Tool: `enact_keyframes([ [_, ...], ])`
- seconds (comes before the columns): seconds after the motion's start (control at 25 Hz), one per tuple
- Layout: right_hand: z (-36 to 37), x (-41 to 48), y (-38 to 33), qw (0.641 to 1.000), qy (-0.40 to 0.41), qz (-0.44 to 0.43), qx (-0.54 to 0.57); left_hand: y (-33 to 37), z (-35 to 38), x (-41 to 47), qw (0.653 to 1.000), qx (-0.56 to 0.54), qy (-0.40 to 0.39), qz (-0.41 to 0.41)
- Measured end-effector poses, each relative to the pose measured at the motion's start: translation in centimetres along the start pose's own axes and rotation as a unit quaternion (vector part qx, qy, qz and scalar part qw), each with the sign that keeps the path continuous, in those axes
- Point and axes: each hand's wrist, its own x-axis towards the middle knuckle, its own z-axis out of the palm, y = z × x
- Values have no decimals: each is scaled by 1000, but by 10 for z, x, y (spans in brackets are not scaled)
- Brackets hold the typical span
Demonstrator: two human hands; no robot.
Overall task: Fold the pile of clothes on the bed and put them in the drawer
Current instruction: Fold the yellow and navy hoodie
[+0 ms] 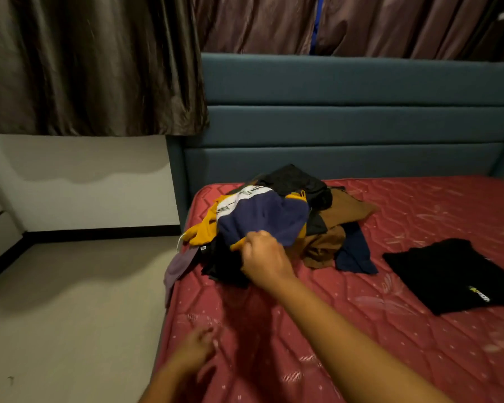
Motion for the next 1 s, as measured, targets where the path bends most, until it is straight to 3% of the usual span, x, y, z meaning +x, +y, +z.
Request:
enact_keyframes([
  [0.12, -30, -61, -53, 993, -108, -49, -26, 22, 0, -55, 985, -58, 107, 118],
  [0.2, -53, -95, -80, 978, -185, -96, -22, 45, -5, -87, 968, -28, 148, 200],
  [0.28, -78, -119, -101, 961, -227, -152, -32, 65, -9, -121, 958, 12, 167, 231],
  [0.44, -140, -147, -126, 952, -220, -209, -49, 93, -4, -186, 912, 3, 265, 314],
  [0.56, -184, -162, -146, 959, -138, -246, -22, 108, 3, -232, 879, -59, 311, 357],
  [0.76, -249, -180, -159, 958, 33, -281, 37, 116, -26, -247, 847, -62, 449, 278],
  [0.92, -305, -188, -104, 973, 177, -126, -74, 66, -62, -234, 853, -4, 496, 163],
  [1.0, -308, -177, -68, 982, 130, -23, -138, 41, -73, -228, 870, 3, 485, 94],
])
